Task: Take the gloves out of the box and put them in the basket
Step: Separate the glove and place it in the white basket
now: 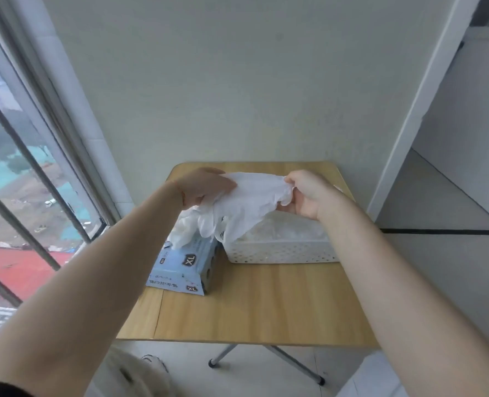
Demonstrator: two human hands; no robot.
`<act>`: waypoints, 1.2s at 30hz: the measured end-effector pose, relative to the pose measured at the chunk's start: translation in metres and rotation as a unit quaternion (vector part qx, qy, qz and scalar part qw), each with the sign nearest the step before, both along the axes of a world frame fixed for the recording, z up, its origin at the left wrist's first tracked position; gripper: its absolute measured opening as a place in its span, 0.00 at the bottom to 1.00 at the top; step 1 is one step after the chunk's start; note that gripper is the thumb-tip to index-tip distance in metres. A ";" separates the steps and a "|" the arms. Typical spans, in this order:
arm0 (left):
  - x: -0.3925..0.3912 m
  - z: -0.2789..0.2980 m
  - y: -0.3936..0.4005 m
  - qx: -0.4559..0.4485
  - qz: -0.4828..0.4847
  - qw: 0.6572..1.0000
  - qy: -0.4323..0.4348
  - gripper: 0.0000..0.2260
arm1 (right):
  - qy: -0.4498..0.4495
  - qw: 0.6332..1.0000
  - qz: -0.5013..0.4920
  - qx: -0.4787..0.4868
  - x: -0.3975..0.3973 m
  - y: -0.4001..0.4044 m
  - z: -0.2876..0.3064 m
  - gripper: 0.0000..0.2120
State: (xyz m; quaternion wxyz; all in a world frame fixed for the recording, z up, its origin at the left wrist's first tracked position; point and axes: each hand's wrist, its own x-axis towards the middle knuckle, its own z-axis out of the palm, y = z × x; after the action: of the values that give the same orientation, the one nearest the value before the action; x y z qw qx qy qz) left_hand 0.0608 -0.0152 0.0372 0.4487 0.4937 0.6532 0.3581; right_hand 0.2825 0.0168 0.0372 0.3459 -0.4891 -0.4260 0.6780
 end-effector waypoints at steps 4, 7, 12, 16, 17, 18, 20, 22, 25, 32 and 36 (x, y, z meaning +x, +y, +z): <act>0.037 -0.005 0.029 -0.032 -0.044 0.984 0.172 0.11 | -0.007 0.999 -0.037 -0.015 0.034 0.013 -0.017 0.14; 0.051 -0.009 0.041 -0.008 -0.056 0.954 0.295 0.07 | -0.027 0.999 -0.037 -0.009 0.046 0.019 -0.025 0.09; 0.052 -0.014 0.042 0.093 0.005 0.902 0.421 0.11 | -0.085 0.995 -0.045 -0.015 0.048 0.026 -0.033 0.13; 0.075 -0.024 0.020 0.251 -0.050 0.870 0.421 0.09 | -0.136 0.990 -0.045 -0.010 0.052 0.028 -0.032 0.11; 0.081 -0.030 0.015 0.254 -0.097 0.868 0.415 0.09 | -0.159 0.986 -0.049 0.001 0.054 0.030 -0.032 0.12; 0.086 -0.034 0.009 0.242 -0.137 0.864 0.420 0.09 | -0.193 0.979 -0.056 0.019 0.055 0.032 -0.034 0.13; 0.089 -0.043 0.006 0.218 -0.177 0.849 0.448 0.13 | -0.292 0.951 -0.065 0.081 0.056 0.032 -0.035 0.12; 0.089 -0.046 0.005 0.202 -0.180 0.844 0.463 0.17 | -0.423 0.888 -0.057 0.174 0.058 0.028 -0.035 0.09; 0.088 -0.050 0.004 0.155 -0.182 0.847 0.474 0.24 | -0.601 0.751 -0.034 0.272 0.054 0.022 -0.040 0.15; 0.080 -0.055 -0.001 0.043 -0.213 0.865 0.453 0.45 | -0.679 0.640 -0.021 0.360 0.039 0.011 -0.044 0.17; 0.065 -0.033 -0.009 0.159 -0.108 0.915 0.355 0.28 | -0.599 0.676 -0.006 0.428 0.014 0.006 -0.023 0.10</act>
State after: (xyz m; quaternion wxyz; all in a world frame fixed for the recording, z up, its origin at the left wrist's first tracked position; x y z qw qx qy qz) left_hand 0.1255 -0.0240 0.0043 0.1391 0.7210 0.6464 0.2076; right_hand 0.2964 0.0229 0.0139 0.1919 -0.5916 -0.7828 -0.0190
